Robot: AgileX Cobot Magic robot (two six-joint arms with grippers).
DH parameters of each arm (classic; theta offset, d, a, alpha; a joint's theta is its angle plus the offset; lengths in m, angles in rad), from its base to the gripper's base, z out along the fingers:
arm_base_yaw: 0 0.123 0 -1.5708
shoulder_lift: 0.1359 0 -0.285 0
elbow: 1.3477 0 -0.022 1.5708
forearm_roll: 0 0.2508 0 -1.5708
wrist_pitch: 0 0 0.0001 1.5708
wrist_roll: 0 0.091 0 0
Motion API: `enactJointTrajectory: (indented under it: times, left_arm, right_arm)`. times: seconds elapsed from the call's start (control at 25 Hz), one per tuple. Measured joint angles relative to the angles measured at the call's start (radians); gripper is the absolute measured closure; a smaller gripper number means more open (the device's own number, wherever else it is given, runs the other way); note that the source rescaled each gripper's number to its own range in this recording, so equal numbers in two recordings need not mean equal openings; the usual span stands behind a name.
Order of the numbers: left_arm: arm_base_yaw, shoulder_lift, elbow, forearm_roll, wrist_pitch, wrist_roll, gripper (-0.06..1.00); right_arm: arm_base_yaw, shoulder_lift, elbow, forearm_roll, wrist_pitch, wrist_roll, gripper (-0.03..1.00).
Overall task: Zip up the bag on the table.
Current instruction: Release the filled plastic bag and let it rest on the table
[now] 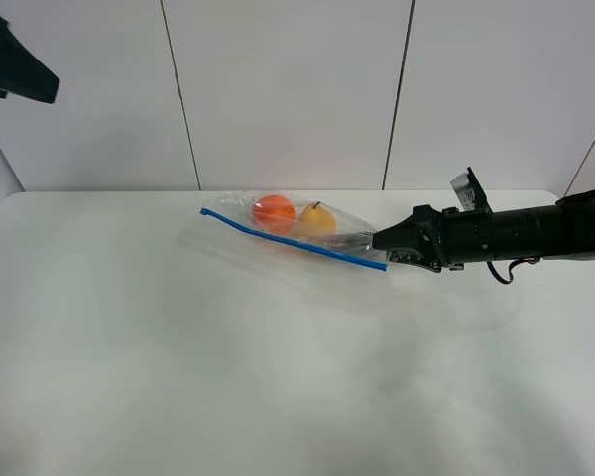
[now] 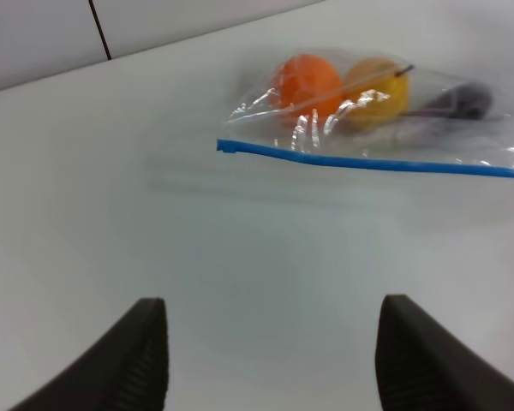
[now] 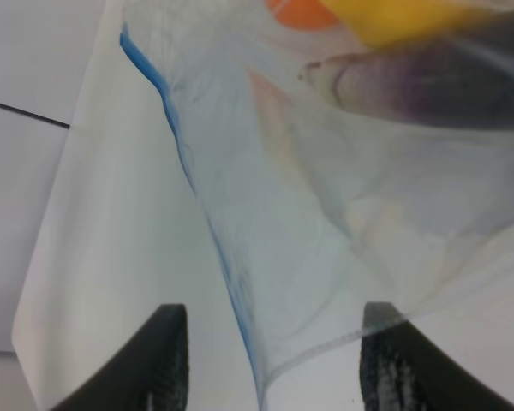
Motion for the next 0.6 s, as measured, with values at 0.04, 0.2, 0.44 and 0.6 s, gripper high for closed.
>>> enactJointTrajectory:
  times: [0.04, 0.2, 0.44, 0.6]
  left_arm:
    - [0.000, -0.030, 0.000, 0.000, 0.016, 0.000, 0.13]
    - [0.000, -0.178, 0.018, -0.003, 0.049, -0.013, 0.13]
    - [0.000, -0.406, 0.159, -0.004, 0.065, -0.032, 0.13]
    - [0.000, -0.561, 0.292, -0.032, 0.065, -0.057, 0.13]
  right_arm:
    - [0.000, 0.000, 0.000, 0.000, 0.000, -0.001, 0.28]
    - [0.000, 0.000, 0.000, -0.001, 0.000, -0.008, 0.28]
    - [0.000, 0.000, 0.000, -0.002, 0.000, -0.012, 0.28]
    - [0.000, 0.000, 0.000, -0.002, 0.000, -0.012, 0.28]
